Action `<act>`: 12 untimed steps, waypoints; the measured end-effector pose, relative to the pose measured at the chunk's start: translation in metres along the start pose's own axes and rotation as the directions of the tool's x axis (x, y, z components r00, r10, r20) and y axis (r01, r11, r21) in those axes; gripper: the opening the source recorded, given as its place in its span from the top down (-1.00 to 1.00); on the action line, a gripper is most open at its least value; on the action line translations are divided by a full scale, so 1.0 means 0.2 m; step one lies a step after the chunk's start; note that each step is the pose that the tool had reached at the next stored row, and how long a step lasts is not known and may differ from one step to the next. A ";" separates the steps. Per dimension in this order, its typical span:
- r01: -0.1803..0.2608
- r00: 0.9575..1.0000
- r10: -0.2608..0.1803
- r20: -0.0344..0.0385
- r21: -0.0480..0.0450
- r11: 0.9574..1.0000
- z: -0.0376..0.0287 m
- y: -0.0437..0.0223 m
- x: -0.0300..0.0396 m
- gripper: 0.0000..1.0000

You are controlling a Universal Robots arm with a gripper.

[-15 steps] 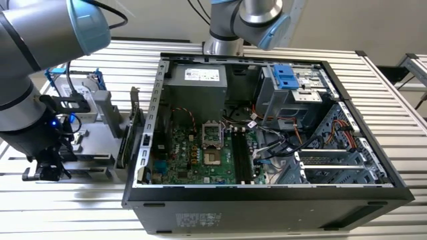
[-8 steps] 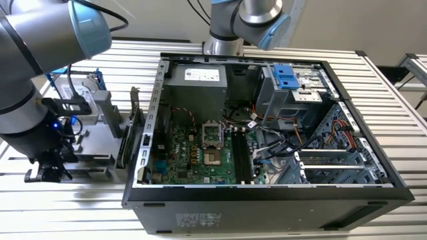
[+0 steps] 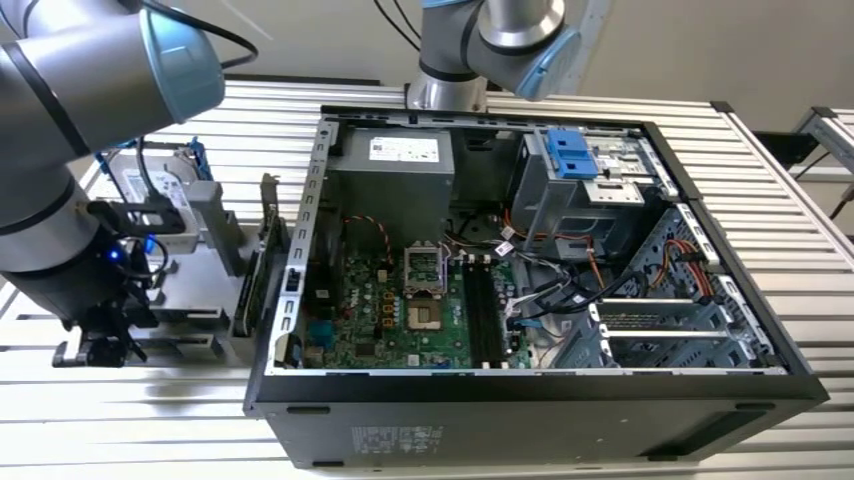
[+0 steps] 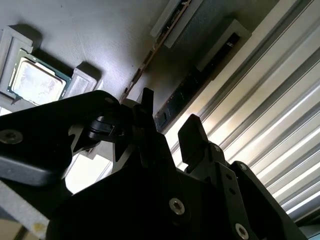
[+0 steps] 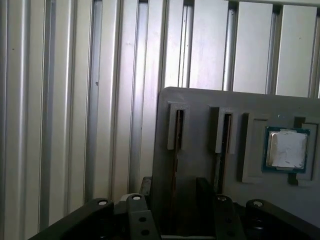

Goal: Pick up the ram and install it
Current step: 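Pick up the ram and move it above insertion slot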

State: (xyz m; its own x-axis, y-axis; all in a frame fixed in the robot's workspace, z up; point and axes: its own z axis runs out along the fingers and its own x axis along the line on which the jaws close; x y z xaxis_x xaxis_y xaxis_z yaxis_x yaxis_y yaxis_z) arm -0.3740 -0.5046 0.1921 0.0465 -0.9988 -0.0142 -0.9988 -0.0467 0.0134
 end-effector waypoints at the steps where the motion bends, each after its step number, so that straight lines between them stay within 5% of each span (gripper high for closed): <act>1: 0.000 1.000 0.000 0.000 0.000 1.000 0.002 0.000 0.000 -1.00; 10: 0.001 1.000 -0.001 0.000 0.000 1.000 0.002 0.000 0.000 -1.00; 11: 0.001 1.000 -0.001 0.000 0.000 1.000 0.002 0.000 0.000 1.00; 12: 0.001 1.000 -0.001 0.000 0.000 1.000 0.002 0.000 0.000 1.00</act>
State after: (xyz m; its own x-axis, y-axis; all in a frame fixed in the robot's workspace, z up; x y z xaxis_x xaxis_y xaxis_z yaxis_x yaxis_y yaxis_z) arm -0.3740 -0.5046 0.1916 0.0477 -0.9988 -0.0142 -0.9988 -0.0479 0.0134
